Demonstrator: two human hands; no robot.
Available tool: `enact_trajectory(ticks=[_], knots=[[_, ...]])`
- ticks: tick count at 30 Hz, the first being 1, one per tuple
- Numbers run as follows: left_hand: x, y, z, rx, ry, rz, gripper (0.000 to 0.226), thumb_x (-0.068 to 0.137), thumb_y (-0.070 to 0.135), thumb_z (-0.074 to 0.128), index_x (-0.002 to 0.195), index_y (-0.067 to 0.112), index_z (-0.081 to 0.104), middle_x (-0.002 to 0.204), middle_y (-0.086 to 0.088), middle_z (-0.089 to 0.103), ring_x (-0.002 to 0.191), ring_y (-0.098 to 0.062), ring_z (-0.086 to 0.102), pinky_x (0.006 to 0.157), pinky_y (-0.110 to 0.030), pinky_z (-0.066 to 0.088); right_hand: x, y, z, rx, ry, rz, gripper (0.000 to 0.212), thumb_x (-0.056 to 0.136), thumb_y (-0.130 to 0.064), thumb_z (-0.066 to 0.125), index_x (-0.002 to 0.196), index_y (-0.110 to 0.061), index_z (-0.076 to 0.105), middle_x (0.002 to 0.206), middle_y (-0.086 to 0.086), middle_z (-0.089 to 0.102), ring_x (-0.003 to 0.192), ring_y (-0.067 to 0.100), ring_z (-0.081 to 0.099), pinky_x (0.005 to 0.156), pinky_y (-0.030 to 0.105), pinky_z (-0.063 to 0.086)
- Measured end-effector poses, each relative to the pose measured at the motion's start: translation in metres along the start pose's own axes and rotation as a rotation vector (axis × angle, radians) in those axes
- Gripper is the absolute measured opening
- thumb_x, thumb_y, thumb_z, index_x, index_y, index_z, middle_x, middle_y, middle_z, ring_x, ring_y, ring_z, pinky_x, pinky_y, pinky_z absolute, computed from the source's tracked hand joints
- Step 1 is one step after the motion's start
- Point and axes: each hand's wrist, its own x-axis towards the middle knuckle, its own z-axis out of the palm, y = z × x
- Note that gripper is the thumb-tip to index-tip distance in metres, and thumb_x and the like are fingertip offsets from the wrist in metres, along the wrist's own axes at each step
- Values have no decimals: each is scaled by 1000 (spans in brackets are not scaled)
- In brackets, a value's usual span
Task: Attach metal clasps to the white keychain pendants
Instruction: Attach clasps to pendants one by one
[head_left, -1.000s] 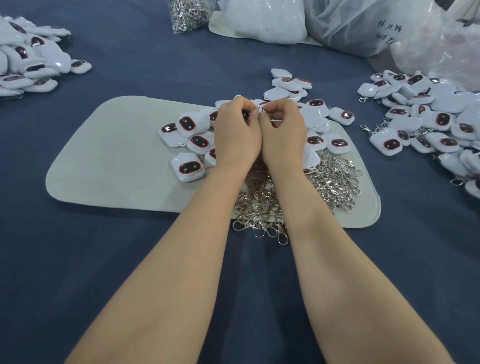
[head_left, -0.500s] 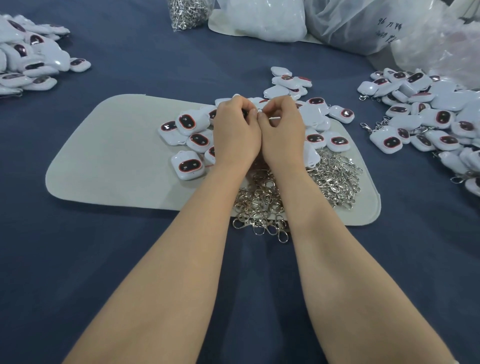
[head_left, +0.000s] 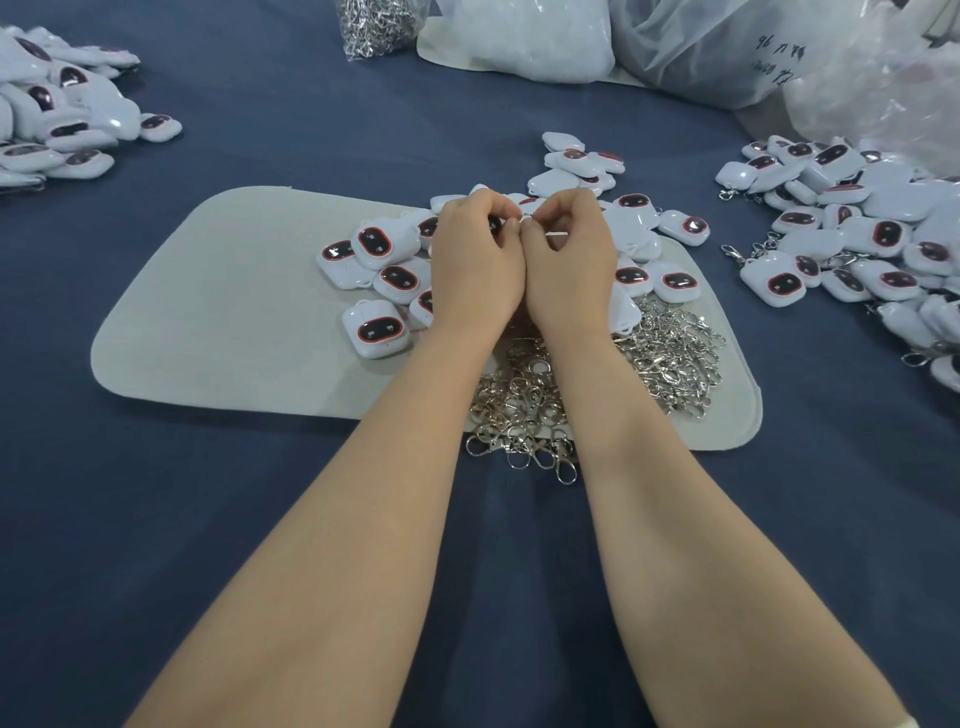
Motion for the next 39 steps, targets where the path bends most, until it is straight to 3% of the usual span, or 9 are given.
enact_trajectory(ticks=[7,39], knots=[[0,-2,0,41,-1,-8,15,92,8,50,95,9,64,107,-8,62,85,-11,48,73,-17,34,1,2,0,-38,-39,-15,12,87,-5,56,88,-15,50,74,-17,51,66,-2,48,65,6,37],[-4,1,0,68,-1,24,17,92,3,47,99,6,63,111,-11,56,84,-10,41,71,-15,30,1,3,-3,-35,-105,-36,16,86,-2,52,85,-18,46,72,-16,52,58,-3,46,61,8,37]])
